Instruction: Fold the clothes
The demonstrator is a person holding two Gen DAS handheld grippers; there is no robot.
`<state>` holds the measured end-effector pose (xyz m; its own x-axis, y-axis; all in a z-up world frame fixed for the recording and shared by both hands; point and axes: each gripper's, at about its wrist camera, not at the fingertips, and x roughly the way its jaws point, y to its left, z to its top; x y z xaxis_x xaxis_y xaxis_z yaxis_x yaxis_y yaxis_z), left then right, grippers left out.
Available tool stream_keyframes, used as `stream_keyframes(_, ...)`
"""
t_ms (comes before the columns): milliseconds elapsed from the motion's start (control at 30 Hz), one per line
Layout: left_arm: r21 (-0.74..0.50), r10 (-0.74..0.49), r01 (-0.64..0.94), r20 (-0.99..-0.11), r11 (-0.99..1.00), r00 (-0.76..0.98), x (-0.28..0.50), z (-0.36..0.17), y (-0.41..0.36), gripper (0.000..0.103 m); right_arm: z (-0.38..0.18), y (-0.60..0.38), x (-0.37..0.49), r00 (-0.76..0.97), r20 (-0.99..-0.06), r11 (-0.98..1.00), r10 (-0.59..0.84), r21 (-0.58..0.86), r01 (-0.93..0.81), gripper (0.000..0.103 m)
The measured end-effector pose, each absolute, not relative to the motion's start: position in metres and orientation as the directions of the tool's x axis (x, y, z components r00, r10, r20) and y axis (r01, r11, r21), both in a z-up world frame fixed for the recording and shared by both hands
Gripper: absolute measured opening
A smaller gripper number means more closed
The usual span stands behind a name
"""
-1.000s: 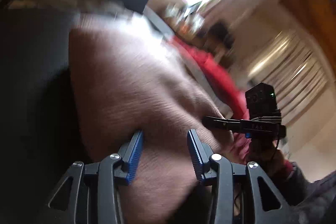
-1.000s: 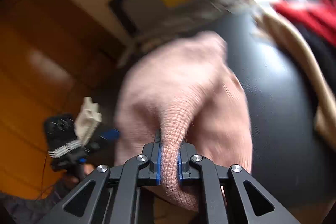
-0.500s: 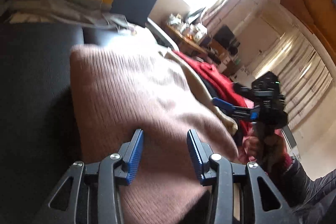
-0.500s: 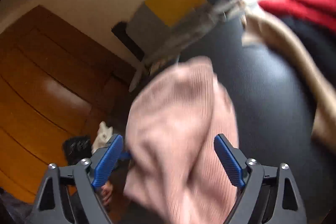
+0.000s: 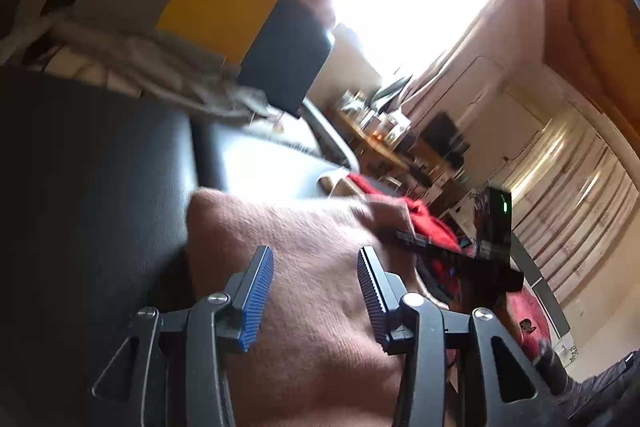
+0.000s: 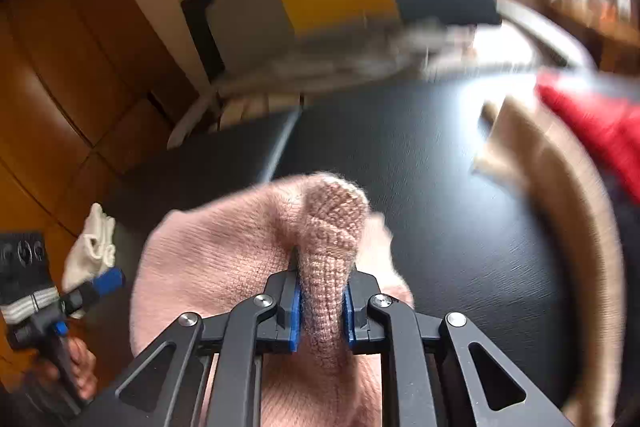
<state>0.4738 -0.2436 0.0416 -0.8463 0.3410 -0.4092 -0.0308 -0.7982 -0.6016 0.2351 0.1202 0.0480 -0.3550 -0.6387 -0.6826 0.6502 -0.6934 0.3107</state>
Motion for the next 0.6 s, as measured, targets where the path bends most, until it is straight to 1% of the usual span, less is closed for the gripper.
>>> stream_keyframes(67,-0.587,0.350,-0.042,-0.421,-0.808,-0.837,0.461,0.041,-0.240,0.045,0.052,0.134,0.245,-0.448,-0.690,-0.754,-0.569,0.220,0.619,0.016)
stream_keyframes(133,-0.579,0.364,-0.055,-0.432,-0.813,-0.825,0.448,0.040,-0.234,0.045,0.025,0.144,0.241,-0.458,-0.742,-0.809,-0.490,0.191,0.555,0.016)
stream_keyframes(200,-0.575,0.385,-0.080,-0.431,-0.814,-0.816,0.435,0.041,-0.225,0.045,-0.001,0.148,0.235,-0.450,-0.771,-0.834,-0.450,0.183,0.521,0.016)
stream_keyframes(233,-0.560,0.388,-0.097,-0.428,-0.823,-0.816,0.428,0.043,-0.220,0.045,-0.015,0.151,0.233,-0.450,-0.779,-0.844,-0.438,0.183,0.504,0.016)
stream_keyframes(300,-0.525,0.399,-0.139,-0.423,-0.840,-0.813,0.416,0.050,-0.206,0.045,-0.027,0.165,0.227,-0.455,-0.744,-0.847,-0.488,0.279,0.452,0.017)
stream_keyframes(367,-0.487,0.423,-0.192,-0.424,-0.852,-0.801,0.400,0.054,-0.190,0.046,-0.028,0.169,0.224,-0.455,-0.737,-0.844,-0.500,0.296,0.448,0.017)
stream_keyframes(433,-0.454,0.427,-0.189,-0.508,-0.871,-0.748,0.370,0.042,-0.174,0.046,-0.028,0.170,0.223,-0.459,-0.733,-0.839,-0.502,0.285,0.463,0.017)
stream_keyframes(467,-0.468,0.433,-0.164,-0.555,-0.868,-0.711,0.358,0.031,-0.168,0.046,-0.028,0.171,0.222,-0.455,-0.735,-0.837,-0.503,0.283,0.468,0.019)
stream_keyframes(500,-0.473,0.423,-0.119,-0.613,-0.873,-0.667,0.344,0.015,-0.164,0.045,-0.027,0.172,0.219,-0.449,-0.738,-0.835,-0.503,0.283,0.471,0.022)
stream_keyframes(533,-0.462,0.401,-0.091,-0.636,-0.882,-0.660,0.338,0.008,-0.164,0.044,-0.025,0.173,0.217,-0.445,-0.742,-0.835,-0.501,0.280,0.473,0.026)
stream_keyframes(567,-0.466,0.405,-0.096,-0.628,-0.880,-0.664,0.339,0.007,-0.165,0.044,-0.020,0.173,0.216,-0.450,-0.753,-0.844,-0.480,0.256,0.472,0.040)
stream_keyframes(600,-0.471,0.409,-0.099,-0.622,-0.877,-0.667,0.340,0.006,-0.166,0.044,-0.015,0.174,0.215,-0.454,-0.761,-0.850,-0.463,0.235,0.472,0.048)
